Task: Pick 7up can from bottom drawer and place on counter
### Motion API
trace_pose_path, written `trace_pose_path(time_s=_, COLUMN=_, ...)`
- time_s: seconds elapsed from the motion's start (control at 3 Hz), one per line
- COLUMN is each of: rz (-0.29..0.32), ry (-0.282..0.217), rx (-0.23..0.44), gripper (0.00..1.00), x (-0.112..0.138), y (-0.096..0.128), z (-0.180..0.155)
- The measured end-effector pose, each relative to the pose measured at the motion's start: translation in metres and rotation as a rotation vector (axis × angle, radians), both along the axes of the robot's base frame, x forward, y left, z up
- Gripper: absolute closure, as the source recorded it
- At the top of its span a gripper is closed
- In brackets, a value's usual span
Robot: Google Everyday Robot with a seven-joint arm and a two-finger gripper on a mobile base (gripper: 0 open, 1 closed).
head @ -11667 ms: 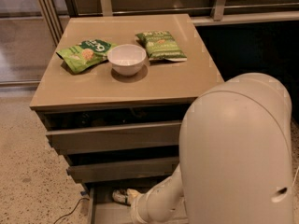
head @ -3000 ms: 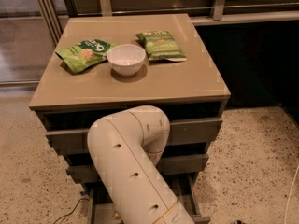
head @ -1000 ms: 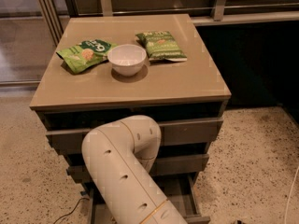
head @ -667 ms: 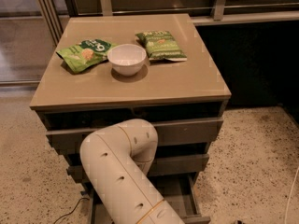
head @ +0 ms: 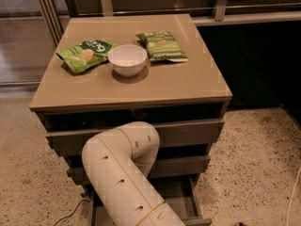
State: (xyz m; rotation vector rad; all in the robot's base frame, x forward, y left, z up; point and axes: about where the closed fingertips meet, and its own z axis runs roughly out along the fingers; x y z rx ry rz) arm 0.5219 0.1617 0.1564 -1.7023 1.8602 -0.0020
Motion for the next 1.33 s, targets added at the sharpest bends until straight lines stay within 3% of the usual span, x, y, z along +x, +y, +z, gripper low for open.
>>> trace_pose_path(time_s=0.67, rz=-0.071, ry=0.15, rx=-0.014, gripper=0.05, x=0.012, y=-0.016, z=-0.017)
trace_pose_path(time_s=1.33, rz=-0.097, ry=0.227, rx=-0.004, gripper=0.11, x=0.013, y=-0.022, z=-0.027)
